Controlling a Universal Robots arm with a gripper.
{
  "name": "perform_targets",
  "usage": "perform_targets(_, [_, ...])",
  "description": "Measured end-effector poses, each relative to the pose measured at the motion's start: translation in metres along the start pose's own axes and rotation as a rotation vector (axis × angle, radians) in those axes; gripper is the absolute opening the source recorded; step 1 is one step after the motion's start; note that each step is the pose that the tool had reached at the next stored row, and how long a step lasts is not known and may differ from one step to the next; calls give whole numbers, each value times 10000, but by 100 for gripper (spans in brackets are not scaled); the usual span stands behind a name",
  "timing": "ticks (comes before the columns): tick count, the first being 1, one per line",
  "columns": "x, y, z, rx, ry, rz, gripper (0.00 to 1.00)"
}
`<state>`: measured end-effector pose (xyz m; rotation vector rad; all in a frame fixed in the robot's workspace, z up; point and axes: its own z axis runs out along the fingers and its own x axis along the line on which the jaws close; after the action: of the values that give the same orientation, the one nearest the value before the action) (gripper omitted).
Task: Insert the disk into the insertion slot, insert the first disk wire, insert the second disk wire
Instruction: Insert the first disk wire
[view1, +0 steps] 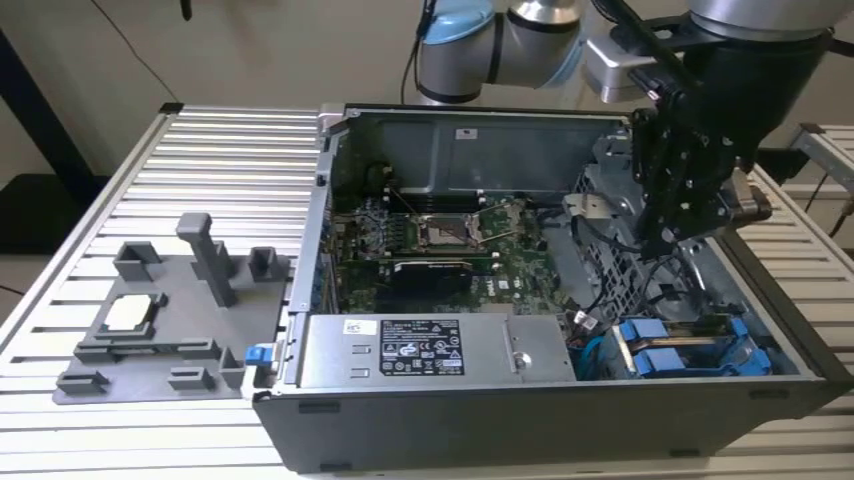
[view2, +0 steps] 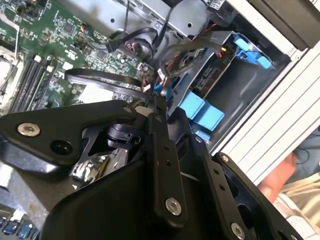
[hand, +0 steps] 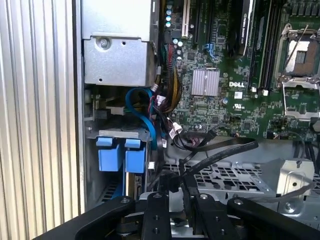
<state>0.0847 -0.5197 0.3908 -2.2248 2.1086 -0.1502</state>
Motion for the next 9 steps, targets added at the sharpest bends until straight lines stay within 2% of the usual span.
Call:
perform_targets(4, [-22,27,52,17,27,-158,27])
perform_targets(6, [-23,29,65,12,130,-229,27])
perform_targets(9, [-23,30,72,-3,359,-274,27])
